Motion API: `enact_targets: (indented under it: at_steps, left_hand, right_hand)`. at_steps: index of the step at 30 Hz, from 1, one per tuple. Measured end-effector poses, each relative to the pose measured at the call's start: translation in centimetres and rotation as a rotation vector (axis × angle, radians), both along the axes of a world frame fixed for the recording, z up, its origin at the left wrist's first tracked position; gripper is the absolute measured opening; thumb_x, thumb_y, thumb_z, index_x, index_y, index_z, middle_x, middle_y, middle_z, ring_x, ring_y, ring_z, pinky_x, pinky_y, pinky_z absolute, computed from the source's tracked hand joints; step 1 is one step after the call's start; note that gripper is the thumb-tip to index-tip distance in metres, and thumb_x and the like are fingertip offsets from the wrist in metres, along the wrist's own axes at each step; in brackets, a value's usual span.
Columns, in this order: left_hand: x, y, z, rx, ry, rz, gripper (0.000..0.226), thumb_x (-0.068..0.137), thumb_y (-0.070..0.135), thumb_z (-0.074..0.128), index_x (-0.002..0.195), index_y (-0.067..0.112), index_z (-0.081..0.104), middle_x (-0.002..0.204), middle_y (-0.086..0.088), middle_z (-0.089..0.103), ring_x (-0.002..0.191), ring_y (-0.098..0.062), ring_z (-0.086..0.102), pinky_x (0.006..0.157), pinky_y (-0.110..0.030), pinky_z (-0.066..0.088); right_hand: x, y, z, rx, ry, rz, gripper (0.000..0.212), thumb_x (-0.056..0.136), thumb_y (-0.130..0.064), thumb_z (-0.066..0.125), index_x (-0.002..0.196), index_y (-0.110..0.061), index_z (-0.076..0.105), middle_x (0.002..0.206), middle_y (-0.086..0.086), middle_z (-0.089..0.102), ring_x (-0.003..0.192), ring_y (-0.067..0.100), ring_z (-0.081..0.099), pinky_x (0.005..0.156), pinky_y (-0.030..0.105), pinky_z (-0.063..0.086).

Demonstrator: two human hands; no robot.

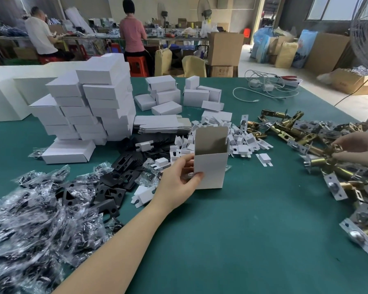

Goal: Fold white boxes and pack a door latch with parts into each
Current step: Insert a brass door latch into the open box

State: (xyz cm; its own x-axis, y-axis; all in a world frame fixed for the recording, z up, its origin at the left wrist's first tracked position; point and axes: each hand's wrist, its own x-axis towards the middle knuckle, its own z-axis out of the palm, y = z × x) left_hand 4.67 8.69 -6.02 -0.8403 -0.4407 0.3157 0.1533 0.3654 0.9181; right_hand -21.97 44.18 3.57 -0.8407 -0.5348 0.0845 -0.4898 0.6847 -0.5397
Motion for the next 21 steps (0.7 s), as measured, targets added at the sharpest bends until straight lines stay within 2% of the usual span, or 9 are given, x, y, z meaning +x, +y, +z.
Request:
enact_targets:
  at_steps: [3,7,9,11,14,16,17,18,21]
  left_hand:
    - [-0.1,0.0,0.0,0.009,-0.004,0.01,0.041,0.09,0.008,0.068,0.127,0.02,0.057,0.115,0.0,0.068,0.104,-0.011,0.065,0.087,-0.02,0.053]
    - [-0.2,0.0,0.1,0.004,-0.006,0.015,0.039,0.09,0.01,0.068,0.123,0.027,0.057,0.114,0.002,0.067,0.103,-0.008,0.065,0.088,-0.021,0.053]
    - [-0.1,0.0,0.1,0.011,-0.009,0.009,0.039,0.09,0.011,0.068,0.123,0.029,0.057,0.115,0.003,0.067,0.104,-0.008,0.065,0.088,-0.02,0.053]
    - [-0.1,0.1,0.1,0.015,-0.012,0.007,0.039,0.09,0.011,0.068,0.125,0.025,0.057,0.116,0.002,0.067,0.104,-0.009,0.065,0.088,-0.021,0.053]
    - [0.0,0.1,0.1,0.02,-0.014,0.008,0.04,0.09,0.011,0.068,0.128,0.021,0.057,0.116,0.001,0.067,0.105,-0.01,0.065,0.089,-0.023,0.054]
    - [0.0,0.1,0.2,0.027,-0.008,0.004,0.039,0.089,0.01,0.069,0.126,0.02,0.058,0.116,0.0,0.067,0.104,-0.012,0.065,0.088,-0.024,0.054]
    - [0.0,0.1,0.3,0.029,-0.004,0.003,0.039,0.089,0.01,0.069,0.125,0.021,0.058,0.115,-0.001,0.067,0.104,-0.013,0.065,0.088,-0.025,0.054]
    - [0.0,0.1,0.3,0.034,-0.001,0.002,0.039,0.088,0.009,0.07,0.123,0.022,0.059,0.115,-0.001,0.067,0.103,-0.013,0.066,0.088,-0.025,0.055]
    - [0.1,0.2,0.3,0.053,0.009,0.008,0.039,0.085,0.007,0.073,0.119,0.022,0.061,0.113,-0.001,0.068,0.102,-0.014,0.066,0.086,-0.023,0.054]
  right_hand:
    - [-2.8,1.9,-0.4,-0.025,0.025,0.033,0.051,0.062,-0.075,0.073,0.102,-0.045,0.066,0.086,-0.012,0.075,0.076,0.012,0.074,0.065,0.035,0.06]
    - [-4.5,2.0,0.1,-0.058,0.076,0.023,0.061,0.058,-0.088,0.063,0.104,-0.048,0.063,0.088,-0.017,0.074,0.074,0.005,0.072,0.069,0.031,0.058]
    - [-3.6,1.5,0.6,-0.093,0.146,0.0,0.047,0.064,-0.083,0.065,0.099,-0.052,0.062,0.086,-0.016,0.074,0.074,0.011,0.073,0.069,0.033,0.058]
    - [-1.7,-0.2,1.2,-0.109,0.236,-0.027,0.037,0.064,-0.074,0.065,0.092,-0.051,0.058,0.078,-0.013,0.072,0.075,0.017,0.071,0.065,0.028,0.057]
    - [2.7,-4.1,2.7,-0.143,0.362,-0.031,0.032,0.069,-0.068,0.06,0.093,-0.051,0.047,0.084,-0.018,0.064,0.079,0.009,0.065,0.055,0.021,0.055]
    - [5.5,-5.9,3.4,-0.275,0.399,-0.041,0.03,0.078,-0.058,0.066,0.1,-0.046,0.05,0.089,-0.015,0.064,0.082,0.01,0.063,0.07,0.034,0.059]
    - [6.5,-6.7,3.8,-0.337,0.396,-0.042,0.028,0.08,-0.052,0.068,0.102,-0.042,0.052,0.091,-0.012,0.065,0.083,0.011,0.064,0.076,0.04,0.059]
    - [7.4,-7.5,4.2,-0.39,0.371,-0.038,0.027,0.082,-0.049,0.069,0.102,-0.037,0.055,0.091,-0.011,0.066,0.082,0.01,0.064,0.076,0.039,0.057]
    - [10.6,-10.4,5.9,-0.599,0.155,-0.028,0.026,0.081,-0.044,0.074,0.099,-0.027,0.065,0.085,-0.009,0.069,0.069,-0.001,0.063,0.064,0.021,0.051]
